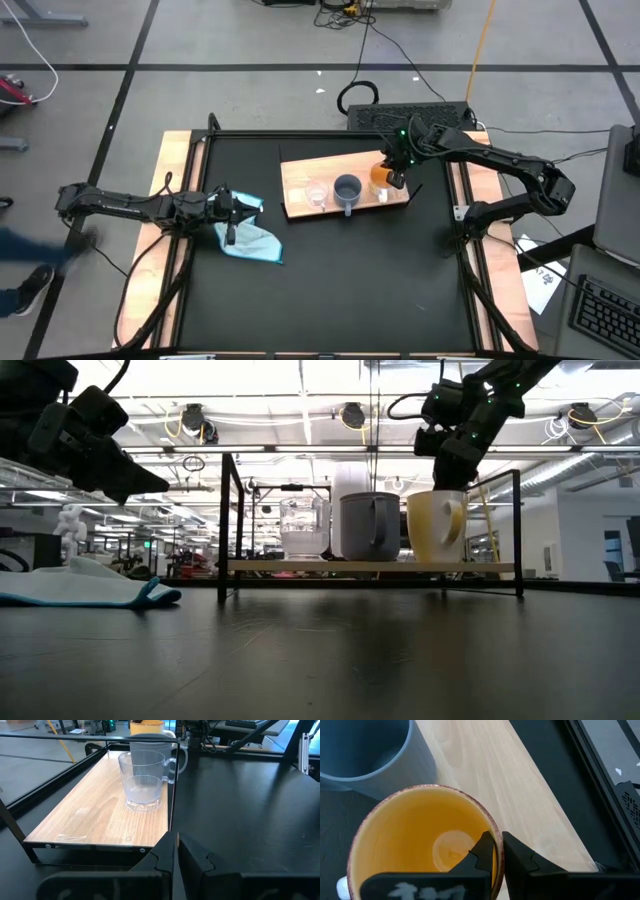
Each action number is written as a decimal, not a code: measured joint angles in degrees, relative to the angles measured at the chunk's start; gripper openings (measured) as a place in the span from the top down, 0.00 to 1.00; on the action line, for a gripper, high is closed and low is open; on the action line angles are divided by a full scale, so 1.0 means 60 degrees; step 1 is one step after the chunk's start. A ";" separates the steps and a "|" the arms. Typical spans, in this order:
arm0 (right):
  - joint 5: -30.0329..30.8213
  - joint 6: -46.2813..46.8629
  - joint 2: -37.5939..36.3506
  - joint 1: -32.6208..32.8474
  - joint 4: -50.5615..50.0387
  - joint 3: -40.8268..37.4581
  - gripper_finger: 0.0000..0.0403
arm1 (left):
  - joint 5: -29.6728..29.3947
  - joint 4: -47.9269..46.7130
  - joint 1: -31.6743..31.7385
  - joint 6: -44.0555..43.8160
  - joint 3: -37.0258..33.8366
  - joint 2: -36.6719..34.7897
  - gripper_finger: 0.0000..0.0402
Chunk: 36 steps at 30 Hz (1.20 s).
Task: Stack small to large cups/mugs on shelf
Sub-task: Put the yellow mug on the shelf, then return to Home Position
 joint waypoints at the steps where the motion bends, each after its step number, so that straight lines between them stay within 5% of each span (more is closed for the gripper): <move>1: 0.0004 0.0029 0.0000 0.0000 0.0018 0.0000 0.96 | 0.0000 -0.0002 -0.0002 -0.0007 0.0000 0.0004 0.94; 15: -0.0003 0.0107 0.0000 0.0000 0.0169 -0.0004 0.81 | 0.0000 -0.0201 -0.0002 -0.0027 -0.0004 0.0003 0.94; 27: -0.0025 0.0172 -0.0017 0.0004 0.0580 -0.0002 0.79 | 0.0000 -0.0211 -0.0001 -0.0049 -0.0004 0.0001 0.94; 36: -0.0025 0.0223 -0.1408 0.0004 0.0759 -0.0011 0.79 | 0.0004 0.0196 -0.0002 -0.0454 -0.0004 0.0000 0.94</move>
